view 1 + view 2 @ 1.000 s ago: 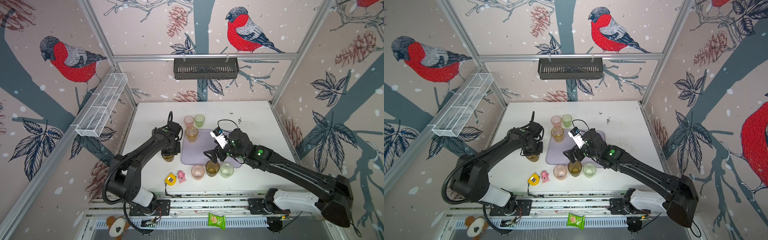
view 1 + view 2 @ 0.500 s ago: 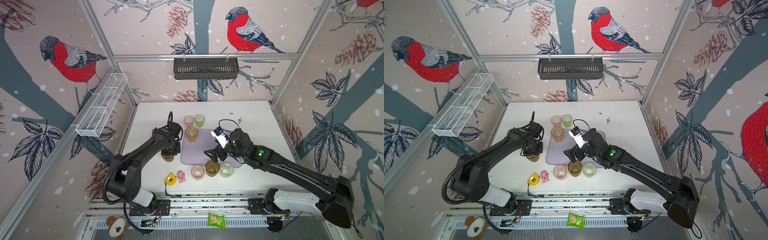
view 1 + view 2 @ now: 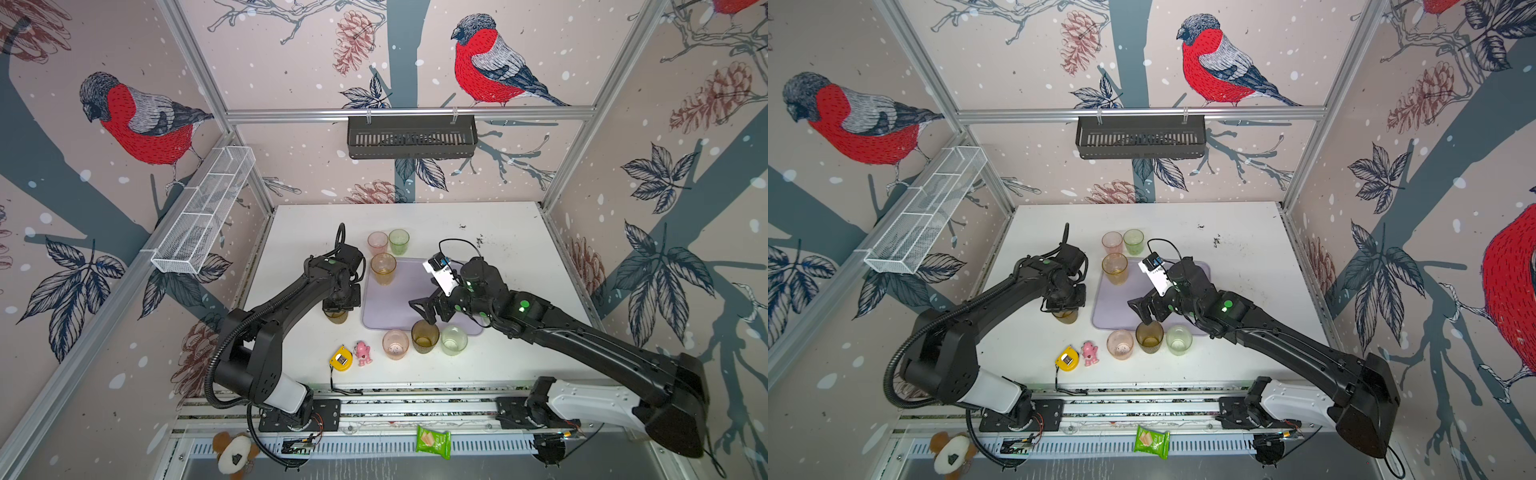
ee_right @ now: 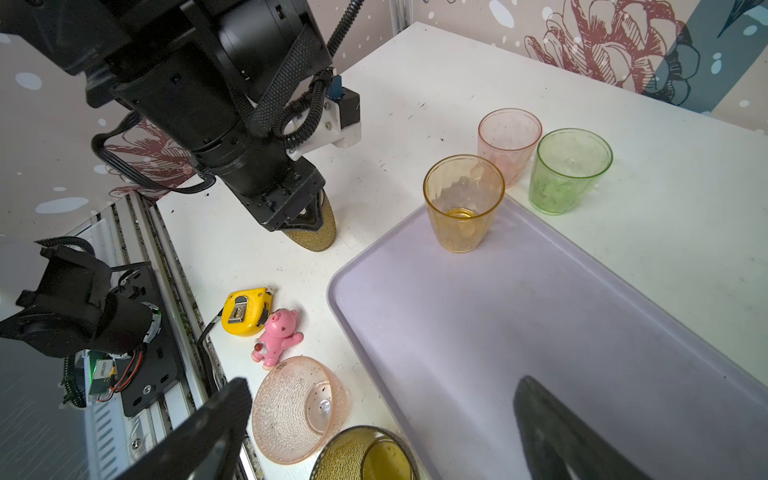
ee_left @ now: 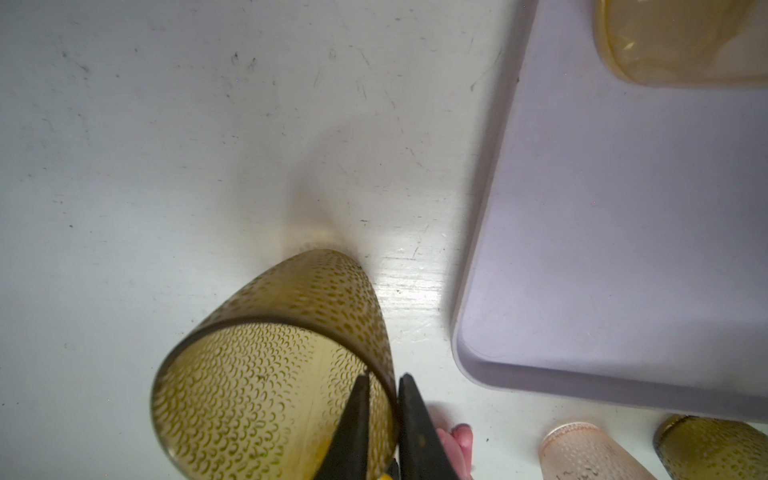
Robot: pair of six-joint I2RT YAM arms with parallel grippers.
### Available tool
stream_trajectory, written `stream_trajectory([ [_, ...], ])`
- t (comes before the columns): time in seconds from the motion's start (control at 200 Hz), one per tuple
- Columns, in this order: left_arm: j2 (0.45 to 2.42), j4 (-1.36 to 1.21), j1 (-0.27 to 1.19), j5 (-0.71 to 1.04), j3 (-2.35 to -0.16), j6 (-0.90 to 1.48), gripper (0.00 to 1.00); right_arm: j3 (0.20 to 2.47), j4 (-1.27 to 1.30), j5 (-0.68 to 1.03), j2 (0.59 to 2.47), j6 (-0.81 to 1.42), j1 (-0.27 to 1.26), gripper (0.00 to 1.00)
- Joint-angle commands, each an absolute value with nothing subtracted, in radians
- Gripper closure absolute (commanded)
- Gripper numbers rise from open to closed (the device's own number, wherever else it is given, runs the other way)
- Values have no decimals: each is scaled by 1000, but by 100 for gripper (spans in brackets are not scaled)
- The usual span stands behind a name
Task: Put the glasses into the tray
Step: 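Close the left gripper on the olive textured glass rim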
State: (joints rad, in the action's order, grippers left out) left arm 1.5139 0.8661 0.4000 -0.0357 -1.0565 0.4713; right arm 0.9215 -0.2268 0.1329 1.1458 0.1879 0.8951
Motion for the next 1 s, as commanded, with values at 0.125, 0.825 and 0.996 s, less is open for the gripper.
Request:
stream_trajectory([
  [0.125,1516,865,398,-53,-1057,467,85,923,-202,107,1140,199,897,1],
  [0.825,1511,876,397,-57,-1065,463,89,946,-216,83,1133,200,897,1],
  [0.996,1509,880,397,-63,-1072,463,90,962,-221,75,1133,196,897,1],
])
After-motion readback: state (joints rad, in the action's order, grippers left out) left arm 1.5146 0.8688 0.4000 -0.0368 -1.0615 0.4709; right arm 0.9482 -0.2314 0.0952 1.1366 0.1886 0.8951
